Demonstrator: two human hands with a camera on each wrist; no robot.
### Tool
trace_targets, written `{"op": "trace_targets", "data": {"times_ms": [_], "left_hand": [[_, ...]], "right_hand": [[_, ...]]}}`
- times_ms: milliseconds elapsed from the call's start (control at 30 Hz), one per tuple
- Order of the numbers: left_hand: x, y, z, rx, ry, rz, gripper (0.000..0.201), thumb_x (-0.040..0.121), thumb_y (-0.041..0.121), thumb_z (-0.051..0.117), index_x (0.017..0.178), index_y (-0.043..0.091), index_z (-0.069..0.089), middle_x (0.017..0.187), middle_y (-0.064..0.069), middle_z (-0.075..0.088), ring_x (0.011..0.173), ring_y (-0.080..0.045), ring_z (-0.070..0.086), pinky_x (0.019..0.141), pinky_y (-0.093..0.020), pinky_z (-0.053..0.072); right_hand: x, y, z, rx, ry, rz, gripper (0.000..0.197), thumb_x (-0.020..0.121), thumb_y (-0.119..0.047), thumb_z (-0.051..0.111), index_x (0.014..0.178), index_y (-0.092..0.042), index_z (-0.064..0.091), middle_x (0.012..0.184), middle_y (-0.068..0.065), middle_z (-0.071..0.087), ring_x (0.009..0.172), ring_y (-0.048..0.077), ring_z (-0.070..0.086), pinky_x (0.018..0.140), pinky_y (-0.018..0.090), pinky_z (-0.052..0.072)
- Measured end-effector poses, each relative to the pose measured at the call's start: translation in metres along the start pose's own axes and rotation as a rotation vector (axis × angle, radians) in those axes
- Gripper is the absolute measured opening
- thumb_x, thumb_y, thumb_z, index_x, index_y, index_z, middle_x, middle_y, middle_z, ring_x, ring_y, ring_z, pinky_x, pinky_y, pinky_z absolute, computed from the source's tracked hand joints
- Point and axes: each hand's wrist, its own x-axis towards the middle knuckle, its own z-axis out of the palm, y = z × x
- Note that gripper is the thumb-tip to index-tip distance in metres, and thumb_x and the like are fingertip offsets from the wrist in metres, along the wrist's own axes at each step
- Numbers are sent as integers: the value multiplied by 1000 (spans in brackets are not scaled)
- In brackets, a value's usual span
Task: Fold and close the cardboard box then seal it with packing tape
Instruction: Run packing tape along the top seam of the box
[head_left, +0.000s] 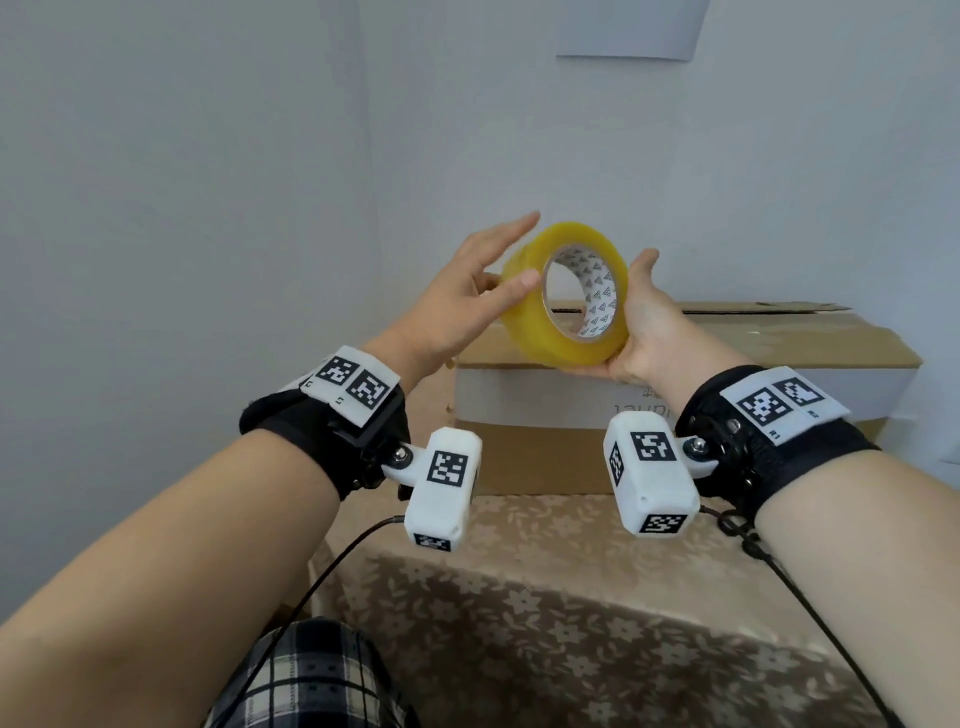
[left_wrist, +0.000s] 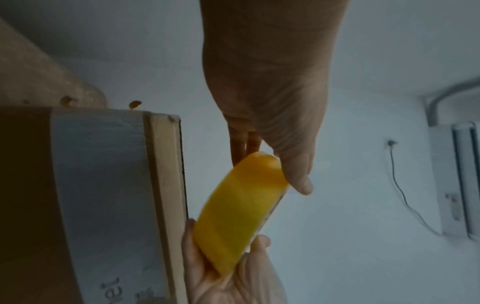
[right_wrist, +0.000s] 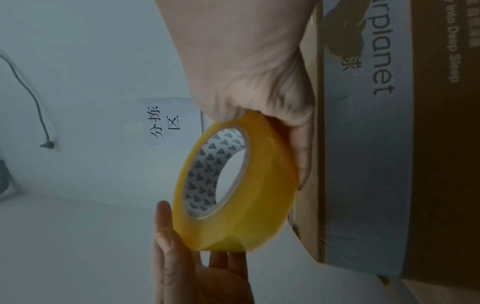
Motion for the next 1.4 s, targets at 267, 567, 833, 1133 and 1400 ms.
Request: {"op": "trace_targets", "data": {"times_ms": [267, 567, 833, 1133, 1400], "left_hand": [[-3, -16, -10, 9, 2, -41, 50, 72, 24, 78, 114, 33, 53, 139, 11, 39, 95, -21, 65, 83, -31, 55], [-14, -67, -48, -424, 402, -51, 17, 97, 21, 49, 110, 15, 59, 102, 0, 58, 81, -14, 58, 67, -24, 53], [-15, -66, -62, 36, 391, -212, 60, 71, 67, 58, 115, 30, 41, 119, -1, 53, 104, -19, 59, 88, -31, 50], [-20, -53, -55, -241, 413, -257, 43, 87, 48, 54, 117, 20, 42, 113, -6, 55, 85, -19, 65, 78, -32, 56], [-5, -41, -42, 241, 508, -57, 34, 100, 21, 44, 131, 12, 54, 127, -2, 56, 117, -7, 49, 100, -18, 36]], "right_hand": [[2, -8, 3, -138, -65, -176, 13, 98, -23, 48, 96, -13, 56, 98, 9, 60, 78, 21, 62, 57, 34, 57], [26, 9, 52, -618, -415, -497, 37, 75, -39, 65, 106, -20, 56, 110, 5, 52, 85, 25, 65, 75, 37, 59], [34, 23, 80, -825, -355, -578, 32, 92, -35, 59, 118, -16, 55, 113, 9, 56, 73, 31, 71, 70, 37, 61], [30, 15, 63, -1409, -343, -974, 55, 79, -41, 72, 123, -15, 52, 117, 7, 44, 108, 18, 44, 92, 23, 33], [15, 20, 81, -1558, 82, -1241, 32, 79, -39, 64, 94, -11, 57, 85, 4, 62, 80, 28, 58, 62, 34, 39]]}}
